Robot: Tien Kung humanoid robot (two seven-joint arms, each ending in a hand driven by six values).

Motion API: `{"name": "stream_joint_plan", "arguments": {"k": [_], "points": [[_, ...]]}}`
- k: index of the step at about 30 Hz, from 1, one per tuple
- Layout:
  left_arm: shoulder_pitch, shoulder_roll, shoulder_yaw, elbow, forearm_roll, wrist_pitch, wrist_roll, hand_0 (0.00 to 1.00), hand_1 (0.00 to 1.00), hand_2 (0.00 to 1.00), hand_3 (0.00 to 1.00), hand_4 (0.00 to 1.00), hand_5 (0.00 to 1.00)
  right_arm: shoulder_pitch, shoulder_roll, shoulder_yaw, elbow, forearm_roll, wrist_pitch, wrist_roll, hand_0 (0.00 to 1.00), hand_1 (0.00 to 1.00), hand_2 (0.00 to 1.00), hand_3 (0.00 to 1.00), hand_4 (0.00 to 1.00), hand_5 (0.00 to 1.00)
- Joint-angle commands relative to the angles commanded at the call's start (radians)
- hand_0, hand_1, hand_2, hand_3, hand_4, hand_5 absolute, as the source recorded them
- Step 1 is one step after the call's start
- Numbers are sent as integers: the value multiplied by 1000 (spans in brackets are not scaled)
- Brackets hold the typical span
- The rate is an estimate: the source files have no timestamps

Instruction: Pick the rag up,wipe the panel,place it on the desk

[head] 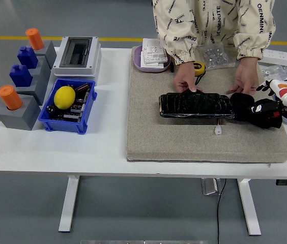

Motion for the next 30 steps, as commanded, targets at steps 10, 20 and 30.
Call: {"name": "stream_joint_plan", "arguments": {"k": [10,20,30], "points": [[2,0,-3,0,0,1,0,725,716,767,628,694,584,0,-4,6,2,-8,14,-6,720,667,755,741,998,483],[6,0,-2,0,0,0,0,725,717,767,628,694,583,-7,-7,12,2,-18,19,-13,729,669,757,744,998,500],[10,1,2,0,1,-1,0,724,716,767,628,694,582,-10,-5,8,2,-19,21,-15,735,673,763,747,998,514]]}}
